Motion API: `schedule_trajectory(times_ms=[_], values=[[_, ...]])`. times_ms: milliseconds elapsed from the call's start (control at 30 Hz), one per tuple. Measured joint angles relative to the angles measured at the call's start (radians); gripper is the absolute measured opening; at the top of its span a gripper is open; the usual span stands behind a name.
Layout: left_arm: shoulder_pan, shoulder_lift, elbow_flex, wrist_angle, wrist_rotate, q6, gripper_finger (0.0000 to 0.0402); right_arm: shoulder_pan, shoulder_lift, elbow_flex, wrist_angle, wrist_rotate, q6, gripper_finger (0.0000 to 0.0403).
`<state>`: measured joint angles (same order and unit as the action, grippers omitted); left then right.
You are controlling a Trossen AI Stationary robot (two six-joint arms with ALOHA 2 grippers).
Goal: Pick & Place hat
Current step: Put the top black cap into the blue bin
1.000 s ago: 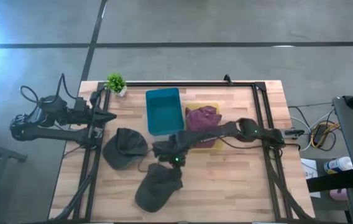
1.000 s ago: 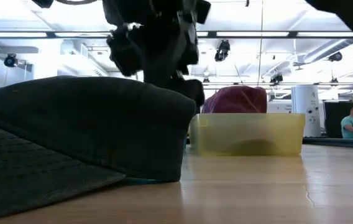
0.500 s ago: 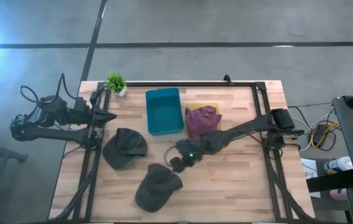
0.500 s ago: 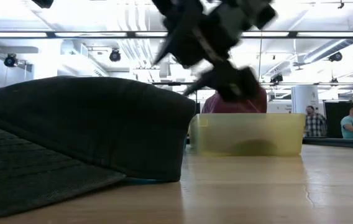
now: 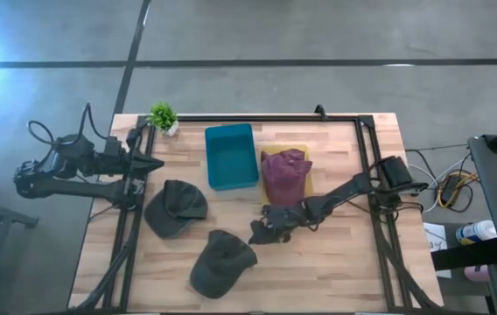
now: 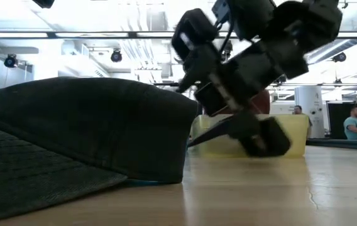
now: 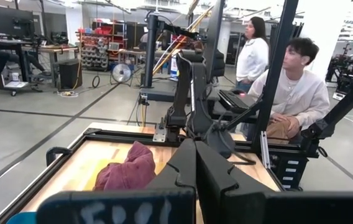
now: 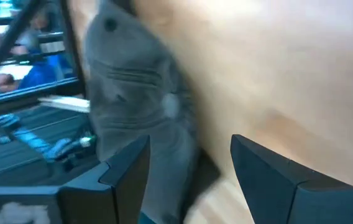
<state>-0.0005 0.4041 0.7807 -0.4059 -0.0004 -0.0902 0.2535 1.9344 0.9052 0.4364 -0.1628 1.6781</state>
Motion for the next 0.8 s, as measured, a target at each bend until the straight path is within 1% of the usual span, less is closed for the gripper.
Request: schedule_trajectory(times_ms=[100,167,300,367,467,600,800], values=[[0.0,0.003,0.0,-0.001,0.0,0.0,0.0,0.002,0.061,0.011,0.111,-0.004,0.006,0.0219],[0.0,0.003,0.0,0.002,0.0,0.0,0.0,0.002,0.108,0.045,0.211,-0.019,0.022,0.0219],[0.0,0.008,0.0,0.0,0.0,0.0,0.0,0.008,0.16,0.098,0.246,-0.022,0.016,0.0219],[0.0,0.016,0.0,-0.003,0.0,0.0,0.0,0.008,0.173,0.124,0.231,-0.03,-0.003,0.0219],[0.0,0.024,0.0,-0.007,0.0,0.0,0.0,0.008,0.178,0.157,0.192,-0.075,-0.031,0.0219],[0.0,0.032,0.0,-0.009,0.0,0.0,0.0,0.013,0.164,0.19,0.008,-0.109,-0.078,0.0219],[0.0,0.04,0.0,-0.017,0.0,0.0,0.0,0.015,0.171,0.222,-0.013,-0.151,-0.08,0.0219]])
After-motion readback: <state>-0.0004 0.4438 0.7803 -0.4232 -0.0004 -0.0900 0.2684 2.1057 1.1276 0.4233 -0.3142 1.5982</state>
